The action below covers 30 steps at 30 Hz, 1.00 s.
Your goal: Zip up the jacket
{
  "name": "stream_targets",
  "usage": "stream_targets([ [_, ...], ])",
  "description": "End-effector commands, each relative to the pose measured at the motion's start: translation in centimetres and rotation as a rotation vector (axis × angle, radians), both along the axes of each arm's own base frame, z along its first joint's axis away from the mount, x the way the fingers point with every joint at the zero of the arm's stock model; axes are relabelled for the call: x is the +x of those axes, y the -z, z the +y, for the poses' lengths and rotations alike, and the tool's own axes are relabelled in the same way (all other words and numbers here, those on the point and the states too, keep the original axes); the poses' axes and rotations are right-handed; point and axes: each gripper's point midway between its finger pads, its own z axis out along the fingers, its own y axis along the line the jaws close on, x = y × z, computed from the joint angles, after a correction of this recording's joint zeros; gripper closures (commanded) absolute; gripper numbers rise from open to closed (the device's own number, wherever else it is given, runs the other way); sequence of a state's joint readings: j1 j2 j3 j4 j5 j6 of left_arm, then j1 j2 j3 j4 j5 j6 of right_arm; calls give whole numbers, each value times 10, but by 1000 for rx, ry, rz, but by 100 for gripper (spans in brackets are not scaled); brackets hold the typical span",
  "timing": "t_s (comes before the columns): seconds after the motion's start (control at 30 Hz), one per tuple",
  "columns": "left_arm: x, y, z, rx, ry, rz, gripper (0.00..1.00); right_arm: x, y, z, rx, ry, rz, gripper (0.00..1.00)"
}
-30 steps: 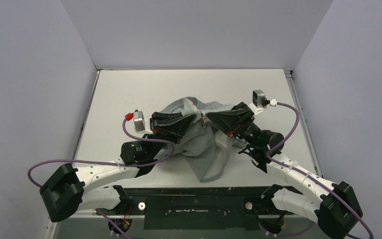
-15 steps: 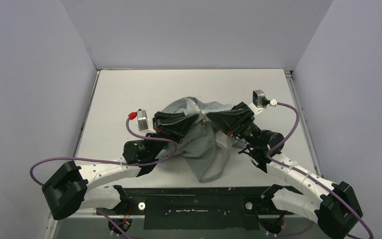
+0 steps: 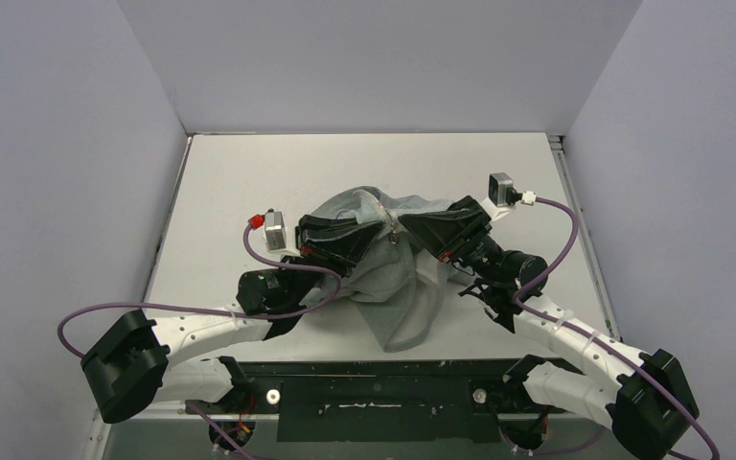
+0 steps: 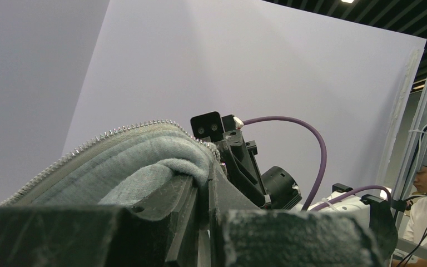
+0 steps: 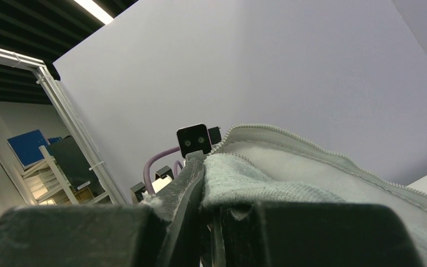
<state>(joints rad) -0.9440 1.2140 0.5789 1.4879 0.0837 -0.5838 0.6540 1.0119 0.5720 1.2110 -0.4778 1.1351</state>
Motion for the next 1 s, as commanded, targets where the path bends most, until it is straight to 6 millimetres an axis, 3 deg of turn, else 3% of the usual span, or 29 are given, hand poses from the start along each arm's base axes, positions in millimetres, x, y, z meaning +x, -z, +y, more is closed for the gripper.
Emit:
stream_targets([
  [0.0, -41, -59, 42, -244, 48, -192, 100, -10, -25, -13, 79, 28, -86, 100],
  [0.67, -32, -28, 23, -160, 60, -146, 100, -4, -22, -11, 52, 45, -64, 100],
  [0.8, -32, -21, 15, -123, 83, -141, 100, 10, -9, -6, 0, 89, -7, 100],
  [0.97, -21, 5, 5, -59, 75, -66, 100, 35, 24, -1, -104, 172, 105, 100],
])
